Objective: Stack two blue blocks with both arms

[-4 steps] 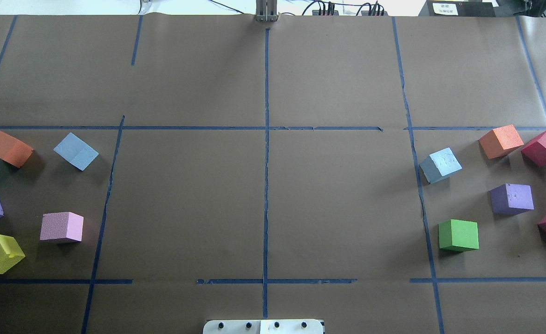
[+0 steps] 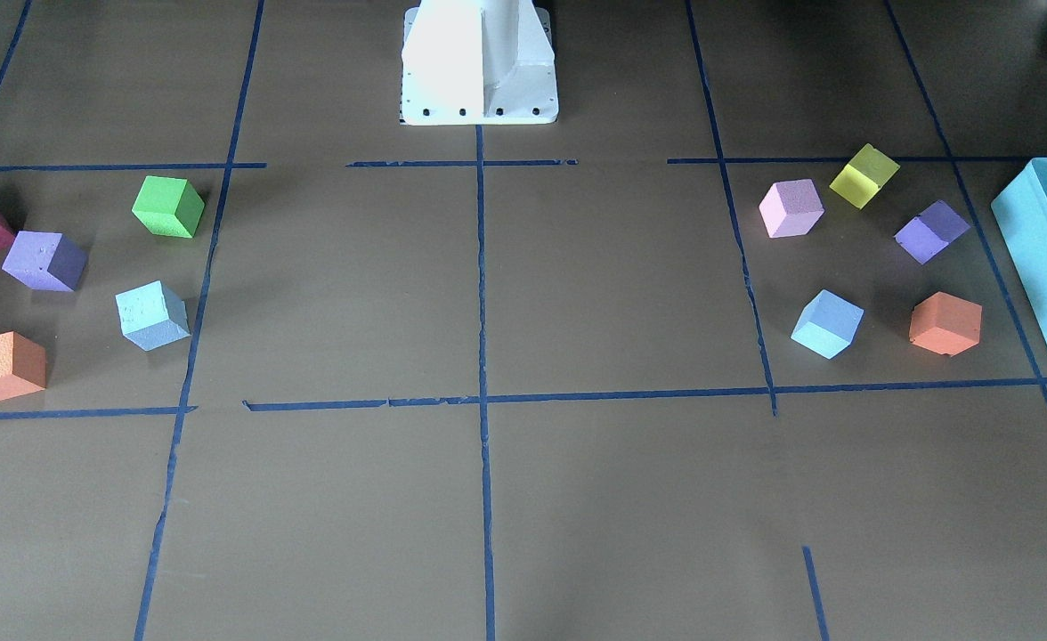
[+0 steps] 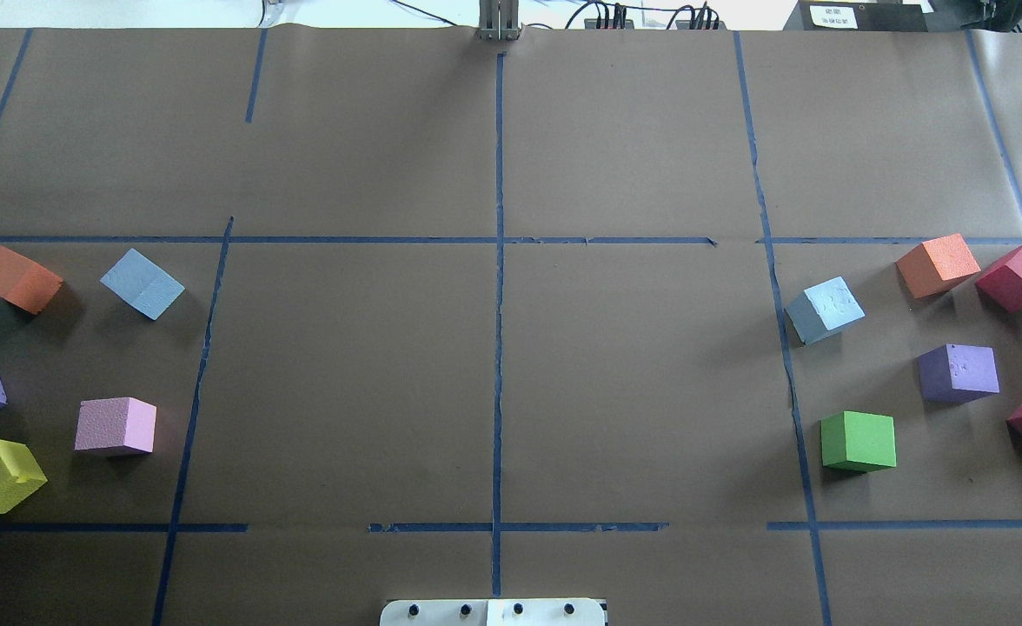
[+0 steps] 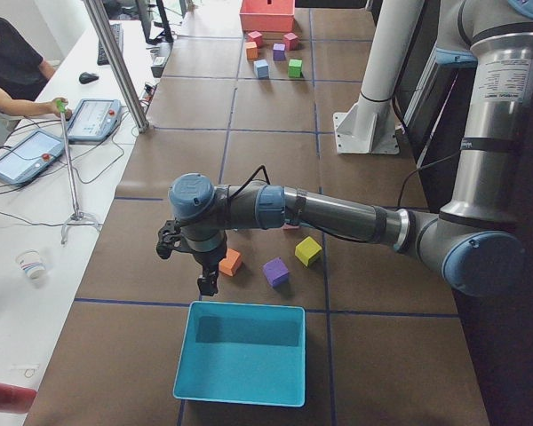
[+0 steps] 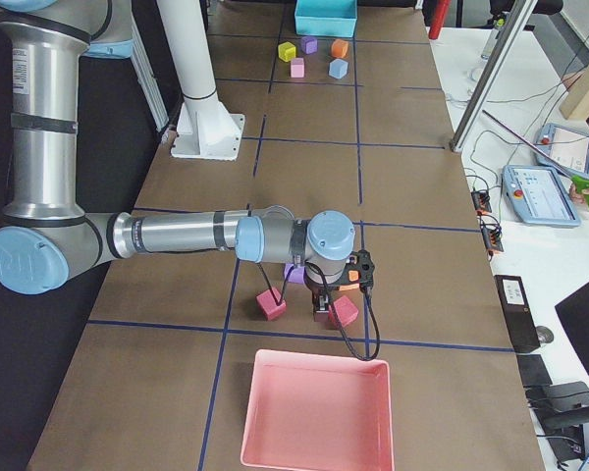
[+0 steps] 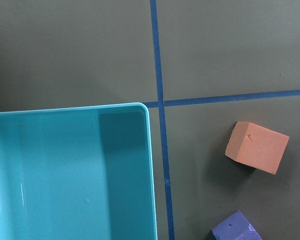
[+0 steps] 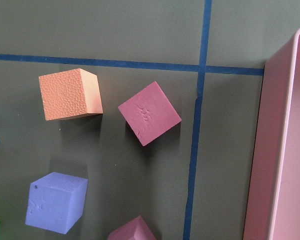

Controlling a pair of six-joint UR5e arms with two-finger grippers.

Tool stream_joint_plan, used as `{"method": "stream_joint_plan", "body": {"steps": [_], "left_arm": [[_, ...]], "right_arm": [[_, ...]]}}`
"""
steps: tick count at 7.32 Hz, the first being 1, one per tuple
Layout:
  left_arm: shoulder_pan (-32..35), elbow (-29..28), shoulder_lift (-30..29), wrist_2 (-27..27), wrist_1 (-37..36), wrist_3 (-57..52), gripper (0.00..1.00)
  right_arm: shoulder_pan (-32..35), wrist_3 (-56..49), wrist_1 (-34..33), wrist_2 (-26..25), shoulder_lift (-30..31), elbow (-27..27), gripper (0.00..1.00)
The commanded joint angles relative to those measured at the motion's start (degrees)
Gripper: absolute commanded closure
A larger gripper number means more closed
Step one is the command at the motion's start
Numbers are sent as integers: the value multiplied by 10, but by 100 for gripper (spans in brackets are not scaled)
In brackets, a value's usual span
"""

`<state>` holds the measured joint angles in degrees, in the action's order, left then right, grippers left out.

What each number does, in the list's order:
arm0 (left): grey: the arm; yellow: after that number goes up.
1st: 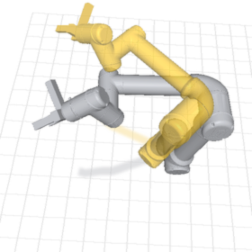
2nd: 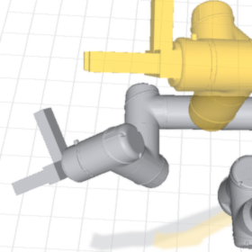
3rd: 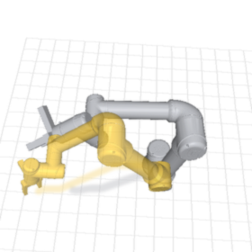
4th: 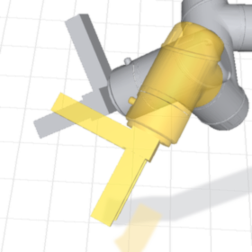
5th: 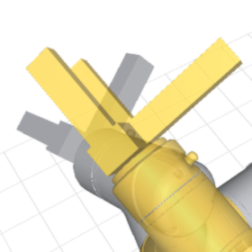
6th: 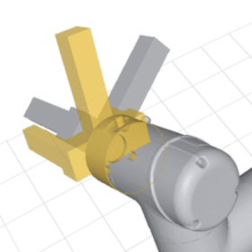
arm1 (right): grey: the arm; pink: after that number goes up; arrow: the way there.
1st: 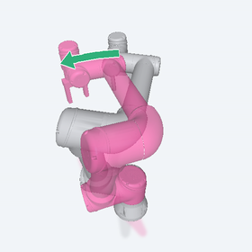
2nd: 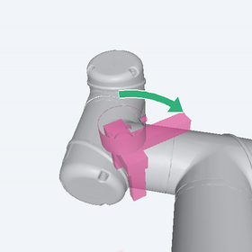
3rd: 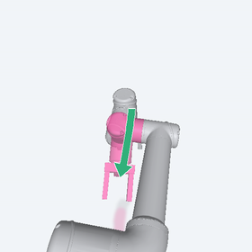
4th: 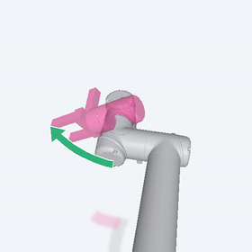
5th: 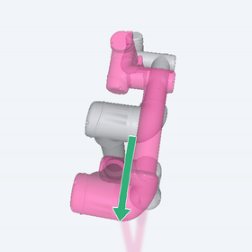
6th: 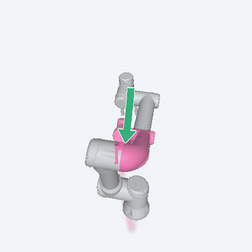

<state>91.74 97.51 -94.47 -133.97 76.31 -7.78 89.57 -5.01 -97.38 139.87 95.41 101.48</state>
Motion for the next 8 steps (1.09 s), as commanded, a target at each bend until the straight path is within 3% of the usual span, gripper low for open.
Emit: {"method": "stream_joint_plan", "body": {"steps": [1,4,6,8], "left_arm": [[-1,15,3,-5,1,2,0],[-2,27,4,-6,3,2,0],[-2,27,25,-43,6,-2,0],[-2,28,26,-61,7,-2,0]], "right_arm": [[0,2,3,4,2,-1,0],[-2,2,45,1,3,-2,0],[-59,64,82,1,-7,4,0],[-125,279,260,-9,-8,2,0]]}}
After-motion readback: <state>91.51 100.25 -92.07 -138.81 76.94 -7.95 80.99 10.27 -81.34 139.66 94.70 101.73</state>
